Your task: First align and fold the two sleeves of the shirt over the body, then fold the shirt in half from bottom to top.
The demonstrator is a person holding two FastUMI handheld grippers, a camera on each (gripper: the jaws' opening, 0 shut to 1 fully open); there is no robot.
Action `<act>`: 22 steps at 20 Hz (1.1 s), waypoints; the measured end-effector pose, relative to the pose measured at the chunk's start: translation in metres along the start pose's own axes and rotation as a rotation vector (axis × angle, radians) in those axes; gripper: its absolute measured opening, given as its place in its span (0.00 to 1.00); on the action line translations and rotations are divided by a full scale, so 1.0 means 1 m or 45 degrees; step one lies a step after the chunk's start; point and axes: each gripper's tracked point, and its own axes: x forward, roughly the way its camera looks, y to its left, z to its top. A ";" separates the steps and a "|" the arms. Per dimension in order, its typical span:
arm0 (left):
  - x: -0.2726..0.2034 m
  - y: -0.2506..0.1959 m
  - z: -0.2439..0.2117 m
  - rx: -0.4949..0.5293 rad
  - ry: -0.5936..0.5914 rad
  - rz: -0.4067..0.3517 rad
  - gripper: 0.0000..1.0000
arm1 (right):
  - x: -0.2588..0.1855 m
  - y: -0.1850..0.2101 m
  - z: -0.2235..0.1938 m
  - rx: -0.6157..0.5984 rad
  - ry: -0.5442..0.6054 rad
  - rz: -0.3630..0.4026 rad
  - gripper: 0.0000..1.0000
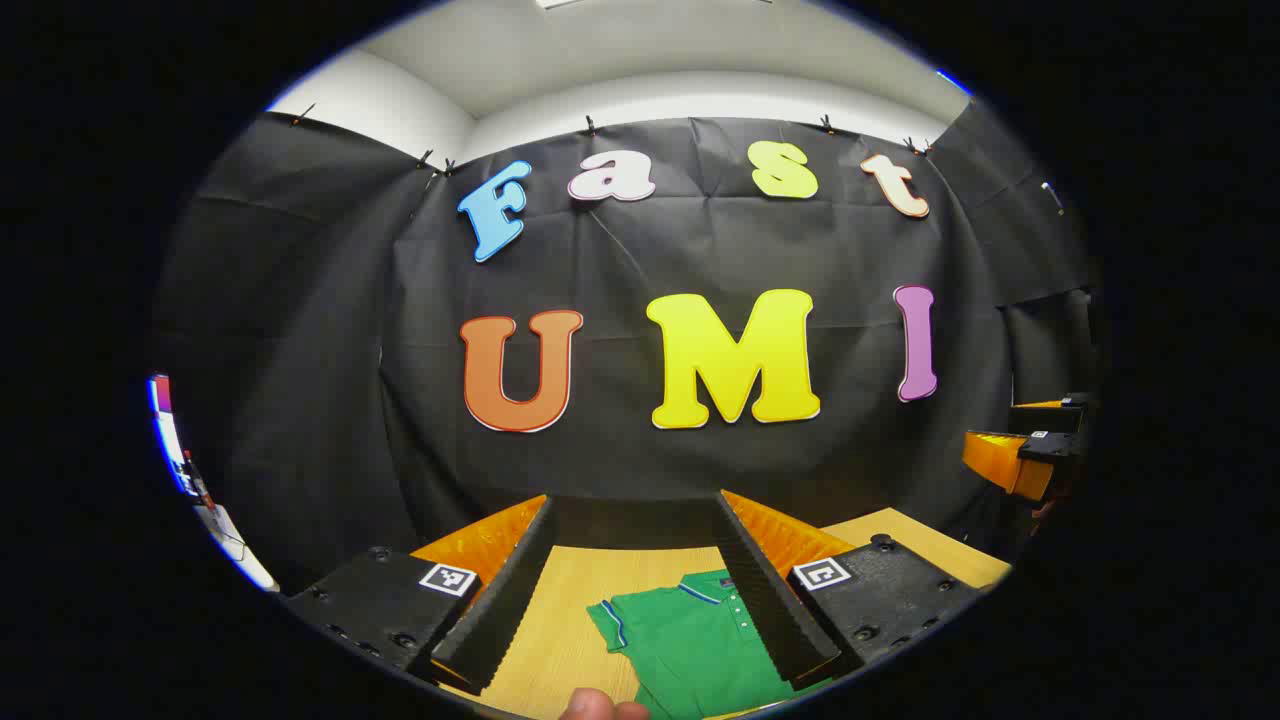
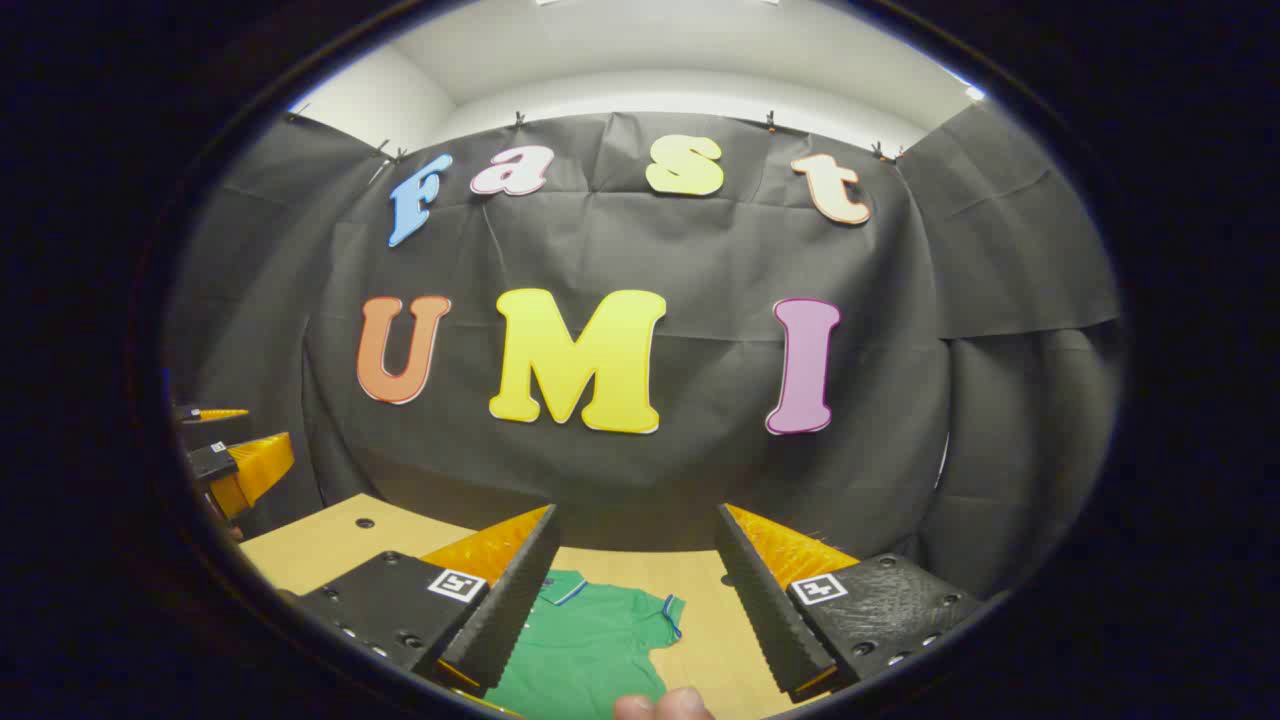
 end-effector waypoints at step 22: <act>0.007 -0.010 0.004 0.006 0.012 0.027 0.99 | 0.006 -0.019 -0.006 0.018 0.038 0.002 0.94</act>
